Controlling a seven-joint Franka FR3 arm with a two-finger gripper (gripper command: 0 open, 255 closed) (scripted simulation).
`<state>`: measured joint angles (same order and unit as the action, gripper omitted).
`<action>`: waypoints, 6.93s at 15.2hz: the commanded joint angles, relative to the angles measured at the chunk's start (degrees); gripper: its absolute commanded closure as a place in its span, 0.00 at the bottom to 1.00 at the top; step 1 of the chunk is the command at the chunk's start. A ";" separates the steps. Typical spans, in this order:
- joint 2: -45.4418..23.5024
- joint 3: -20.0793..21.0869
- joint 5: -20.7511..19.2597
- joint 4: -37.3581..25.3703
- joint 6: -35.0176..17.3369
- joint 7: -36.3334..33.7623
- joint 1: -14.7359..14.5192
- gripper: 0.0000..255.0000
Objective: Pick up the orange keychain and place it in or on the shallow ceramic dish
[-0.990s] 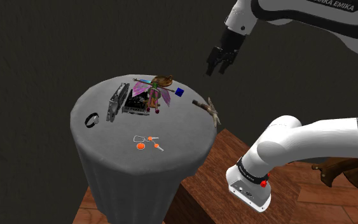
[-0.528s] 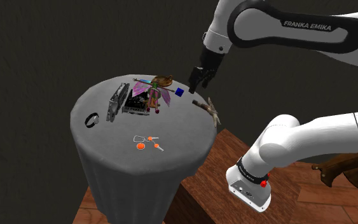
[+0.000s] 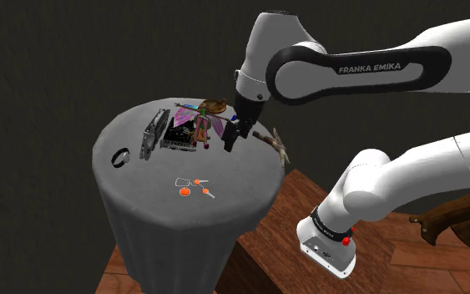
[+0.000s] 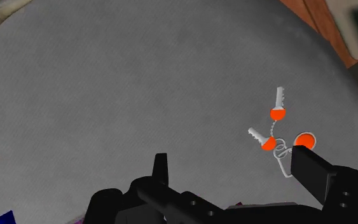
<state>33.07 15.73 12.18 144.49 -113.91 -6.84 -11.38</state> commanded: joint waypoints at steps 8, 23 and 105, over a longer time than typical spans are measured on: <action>-12.92 9.74 -0.71 0.36 -12.76 -3.11 -3.95 0.00; -20.60 13.04 -3.10 2.57 -22.17 -5.48 -3.84 0.00; -49.32 -14.70 -11.97 -43.75 -3.08 34.99 15.85 1.00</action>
<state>-16.25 1.04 0.20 99.80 -116.03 28.11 4.44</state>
